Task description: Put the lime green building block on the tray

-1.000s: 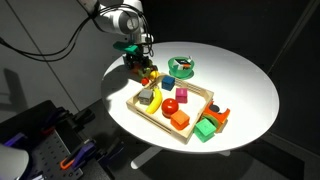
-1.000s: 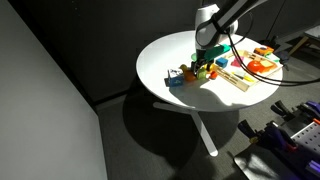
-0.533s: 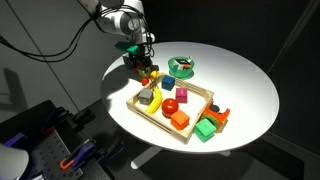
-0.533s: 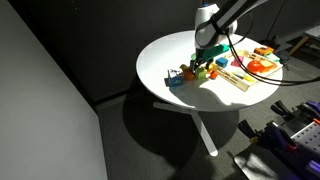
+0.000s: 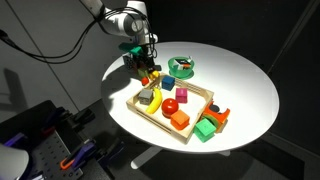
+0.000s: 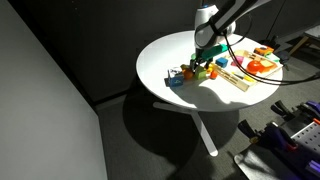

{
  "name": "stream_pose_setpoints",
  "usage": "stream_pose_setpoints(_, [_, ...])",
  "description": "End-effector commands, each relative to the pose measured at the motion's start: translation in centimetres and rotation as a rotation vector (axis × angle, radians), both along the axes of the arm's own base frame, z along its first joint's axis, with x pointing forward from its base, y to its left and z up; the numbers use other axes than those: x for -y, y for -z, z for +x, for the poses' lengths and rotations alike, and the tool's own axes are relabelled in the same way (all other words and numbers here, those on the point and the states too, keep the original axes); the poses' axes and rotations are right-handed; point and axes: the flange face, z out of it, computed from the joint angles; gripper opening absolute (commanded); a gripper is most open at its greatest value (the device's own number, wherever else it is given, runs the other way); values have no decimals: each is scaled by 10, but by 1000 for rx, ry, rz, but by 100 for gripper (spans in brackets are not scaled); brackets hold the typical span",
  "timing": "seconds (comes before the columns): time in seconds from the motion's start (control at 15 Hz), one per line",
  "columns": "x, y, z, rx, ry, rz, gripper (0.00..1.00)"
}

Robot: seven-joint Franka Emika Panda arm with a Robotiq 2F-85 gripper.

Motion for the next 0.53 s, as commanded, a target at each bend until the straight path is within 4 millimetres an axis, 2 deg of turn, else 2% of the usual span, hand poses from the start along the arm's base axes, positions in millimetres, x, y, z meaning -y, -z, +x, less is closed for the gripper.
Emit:
stream_pose_setpoints(0.0, [-1, 1, 9, 9, 30, -14, 64])
stream_pose_setpoints(0.27, [0, -15, 10, 8, 29, -24, 33])
stream_pose_setpoints(0.47, [1, -29, 12, -4, 28, -28, 29])
